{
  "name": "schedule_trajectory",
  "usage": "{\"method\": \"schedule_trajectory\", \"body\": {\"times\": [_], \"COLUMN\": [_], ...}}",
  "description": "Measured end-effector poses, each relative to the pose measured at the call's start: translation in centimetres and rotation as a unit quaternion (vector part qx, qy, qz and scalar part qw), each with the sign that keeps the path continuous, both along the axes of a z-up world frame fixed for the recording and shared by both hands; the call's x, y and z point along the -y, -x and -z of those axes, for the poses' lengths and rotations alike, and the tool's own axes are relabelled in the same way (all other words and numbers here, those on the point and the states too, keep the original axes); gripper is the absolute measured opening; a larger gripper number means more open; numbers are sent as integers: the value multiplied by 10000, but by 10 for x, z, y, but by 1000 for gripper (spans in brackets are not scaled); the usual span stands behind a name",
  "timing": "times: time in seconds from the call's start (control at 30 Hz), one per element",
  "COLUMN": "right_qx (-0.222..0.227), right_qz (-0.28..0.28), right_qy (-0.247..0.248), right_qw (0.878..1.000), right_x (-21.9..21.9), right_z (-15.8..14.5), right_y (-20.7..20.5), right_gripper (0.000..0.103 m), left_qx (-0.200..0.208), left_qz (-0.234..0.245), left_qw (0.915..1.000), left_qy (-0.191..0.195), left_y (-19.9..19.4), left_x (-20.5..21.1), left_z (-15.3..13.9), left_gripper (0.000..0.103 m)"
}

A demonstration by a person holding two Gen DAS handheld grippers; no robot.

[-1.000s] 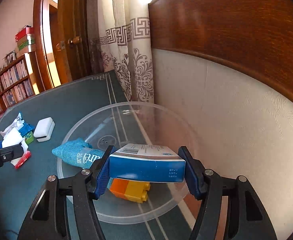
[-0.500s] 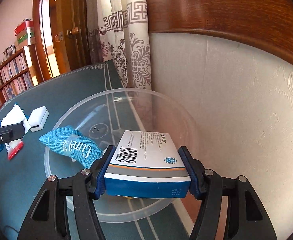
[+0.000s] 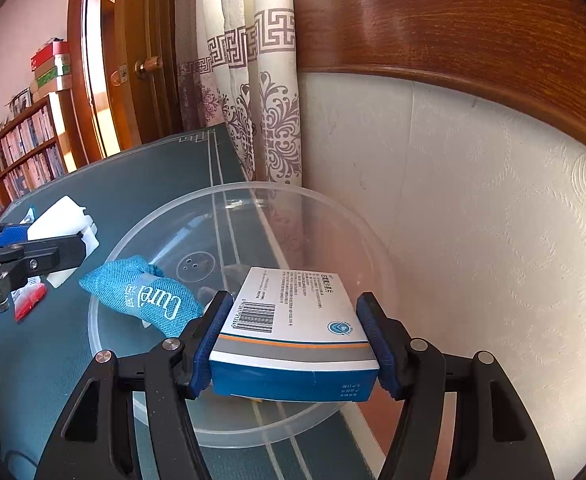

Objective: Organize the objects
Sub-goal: 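Drop the white sponge into the bowl and release the box with the right gripper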

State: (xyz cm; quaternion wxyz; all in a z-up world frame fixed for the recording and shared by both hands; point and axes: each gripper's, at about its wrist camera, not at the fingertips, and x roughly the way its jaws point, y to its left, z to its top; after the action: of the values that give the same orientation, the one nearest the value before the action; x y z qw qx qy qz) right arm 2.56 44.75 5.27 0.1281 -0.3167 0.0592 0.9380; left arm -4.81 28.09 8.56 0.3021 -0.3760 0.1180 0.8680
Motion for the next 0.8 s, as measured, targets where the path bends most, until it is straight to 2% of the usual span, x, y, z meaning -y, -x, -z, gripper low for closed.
{"method": "schedule_trajectory", "body": {"times": [0.57, 0.6, 0.67, 0.73, 0.8], "right_qx": [-50, -39, -14, 2, 9], "right_qz": [-5, -13, -27, -37, -38], "right_qy": [138, 147, 160, 160, 165], "right_qw": [9999, 9999, 9999, 9999, 9999], "right_x": [-3, -3, -2, -2, -1], "right_z": [0, 1, 3, 4, 5], "right_y": [0, 0, 1, 1, 1], "right_gripper": [65, 65, 65, 65, 65], "left_qx": [171, 210, 312, 383, 424], "left_qz": [243, 251, 251, 213, 167], "left_qw": [9995, 9995, 9992, 9989, 9987], "left_qy": [50, 31, -31, -147, -209], "left_y": [20, 22, 26, 28, 30], "left_x": [-38, -39, -41, -39, -37], "left_z": [16, 17, 19, 20, 21], "left_gripper": [55, 56, 68, 86, 87]}}
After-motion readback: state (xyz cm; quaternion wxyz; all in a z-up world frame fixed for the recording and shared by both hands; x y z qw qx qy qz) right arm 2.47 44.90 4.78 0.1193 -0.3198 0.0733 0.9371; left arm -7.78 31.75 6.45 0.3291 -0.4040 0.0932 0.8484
